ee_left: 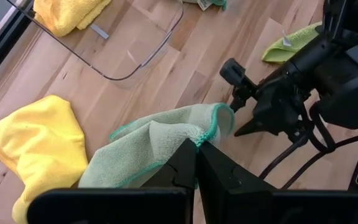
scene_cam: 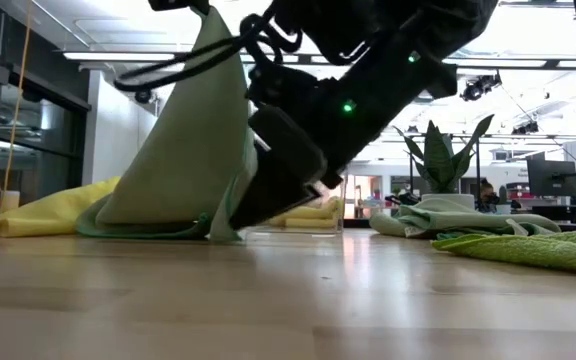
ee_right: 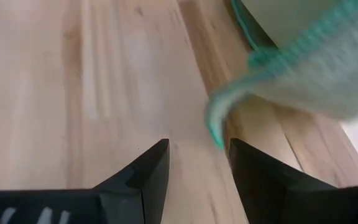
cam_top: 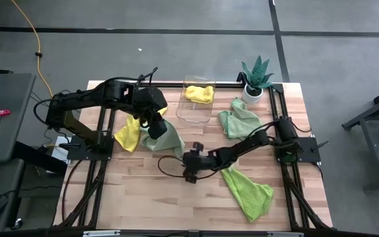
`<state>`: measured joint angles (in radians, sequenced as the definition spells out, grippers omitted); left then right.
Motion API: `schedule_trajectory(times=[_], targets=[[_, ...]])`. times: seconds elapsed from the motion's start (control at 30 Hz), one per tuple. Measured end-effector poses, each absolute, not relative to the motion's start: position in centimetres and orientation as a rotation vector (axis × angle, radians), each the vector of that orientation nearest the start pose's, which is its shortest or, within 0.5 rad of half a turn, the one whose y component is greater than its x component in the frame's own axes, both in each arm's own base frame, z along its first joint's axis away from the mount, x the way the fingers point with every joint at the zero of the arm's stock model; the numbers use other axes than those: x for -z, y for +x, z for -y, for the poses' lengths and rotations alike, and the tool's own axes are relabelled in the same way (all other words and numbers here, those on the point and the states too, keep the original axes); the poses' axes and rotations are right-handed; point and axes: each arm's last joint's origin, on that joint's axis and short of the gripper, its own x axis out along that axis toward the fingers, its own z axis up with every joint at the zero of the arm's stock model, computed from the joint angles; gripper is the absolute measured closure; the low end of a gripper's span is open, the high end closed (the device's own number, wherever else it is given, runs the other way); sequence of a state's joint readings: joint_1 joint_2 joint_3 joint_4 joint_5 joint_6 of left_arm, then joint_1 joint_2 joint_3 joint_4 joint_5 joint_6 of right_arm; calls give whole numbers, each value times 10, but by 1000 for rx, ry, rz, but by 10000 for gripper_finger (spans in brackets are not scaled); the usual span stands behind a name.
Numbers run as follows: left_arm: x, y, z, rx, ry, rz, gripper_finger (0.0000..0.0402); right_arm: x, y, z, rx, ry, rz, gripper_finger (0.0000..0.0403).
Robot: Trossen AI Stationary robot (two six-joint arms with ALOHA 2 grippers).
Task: Fold microfiber towels
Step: Fold the bottom left blue towel
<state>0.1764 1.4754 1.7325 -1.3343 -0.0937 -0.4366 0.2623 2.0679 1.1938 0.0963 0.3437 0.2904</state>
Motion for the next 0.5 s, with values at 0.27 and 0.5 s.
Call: schedule_trajectory(times=[0.27, 0.5], targets=[[-402, 258, -49, -487, -453, -1004, 401, -115, 411, -93, 305, 0, -636, 242], [-402, 258, -49, -493, -464, -998, 401, -112, 415, -83, 281, 51, -640, 242]])
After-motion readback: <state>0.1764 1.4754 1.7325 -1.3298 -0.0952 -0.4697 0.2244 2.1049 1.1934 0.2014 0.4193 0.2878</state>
